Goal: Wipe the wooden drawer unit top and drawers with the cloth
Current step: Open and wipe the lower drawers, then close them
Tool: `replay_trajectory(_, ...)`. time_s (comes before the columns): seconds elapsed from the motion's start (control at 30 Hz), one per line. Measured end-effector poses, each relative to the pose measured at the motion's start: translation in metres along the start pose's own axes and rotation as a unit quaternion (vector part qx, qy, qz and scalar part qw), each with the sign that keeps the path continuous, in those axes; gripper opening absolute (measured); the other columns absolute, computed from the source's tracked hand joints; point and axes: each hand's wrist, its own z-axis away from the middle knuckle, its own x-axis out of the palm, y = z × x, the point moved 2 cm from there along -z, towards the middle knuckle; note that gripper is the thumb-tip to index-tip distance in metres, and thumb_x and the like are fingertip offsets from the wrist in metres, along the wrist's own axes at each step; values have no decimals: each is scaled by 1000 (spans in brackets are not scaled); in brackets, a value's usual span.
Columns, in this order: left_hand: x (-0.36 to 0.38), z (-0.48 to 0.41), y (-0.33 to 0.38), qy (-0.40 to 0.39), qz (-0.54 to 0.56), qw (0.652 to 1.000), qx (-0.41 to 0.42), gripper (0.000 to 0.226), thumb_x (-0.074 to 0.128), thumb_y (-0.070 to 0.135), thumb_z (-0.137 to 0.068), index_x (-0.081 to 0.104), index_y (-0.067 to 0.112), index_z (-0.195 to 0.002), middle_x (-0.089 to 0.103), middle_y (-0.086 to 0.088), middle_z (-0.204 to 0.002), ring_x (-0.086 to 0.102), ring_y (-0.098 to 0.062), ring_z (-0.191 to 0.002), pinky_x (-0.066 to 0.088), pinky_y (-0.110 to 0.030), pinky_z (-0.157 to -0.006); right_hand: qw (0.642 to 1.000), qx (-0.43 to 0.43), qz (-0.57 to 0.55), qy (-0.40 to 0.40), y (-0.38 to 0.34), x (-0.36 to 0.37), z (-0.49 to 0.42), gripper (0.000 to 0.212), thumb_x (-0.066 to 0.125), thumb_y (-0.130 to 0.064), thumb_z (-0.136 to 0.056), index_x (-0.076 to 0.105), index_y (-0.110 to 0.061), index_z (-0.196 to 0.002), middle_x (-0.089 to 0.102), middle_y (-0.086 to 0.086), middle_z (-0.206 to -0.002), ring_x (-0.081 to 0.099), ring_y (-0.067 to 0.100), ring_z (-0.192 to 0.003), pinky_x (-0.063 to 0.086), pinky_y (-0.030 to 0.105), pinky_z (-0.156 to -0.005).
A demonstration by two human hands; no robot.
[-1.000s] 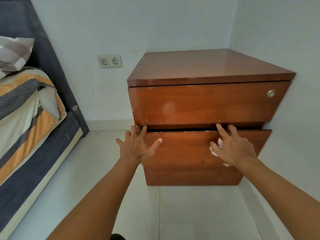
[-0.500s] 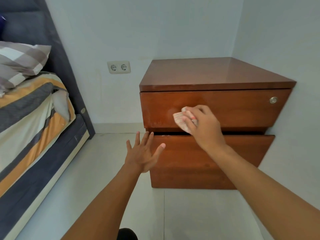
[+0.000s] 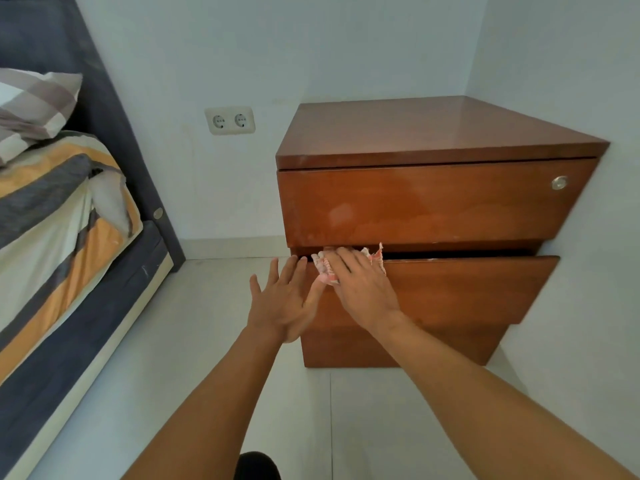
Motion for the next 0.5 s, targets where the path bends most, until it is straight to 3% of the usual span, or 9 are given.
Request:
replay_trajectory(0.17, -1, -9, 24, -3, -18, 1000, -6, 92, -1, 78, -93, 9, 21, -165, 4, 0, -173, -8, -20, -159, -12, -57, -121, 999, 16, 40, 4, 60, -11, 22, 54, 64, -20, -95, 45, -19, -146, 55, 4, -139, 55, 26, -123, 48, 43, -103)
replay_trajectory(0.5, 9, -13, 39, 17, -41, 999, -18, 85, -1, 80, -91, 10, 35, -163, 6, 1, -173, -4, -22, -159, -6, -67, -119, 995, 76, 62, 19, 190, -51, 81, 47, 69, -13, -93, 57, -15, -138, 61, 9, -134, 57, 31, -118, 48, 44, -102)
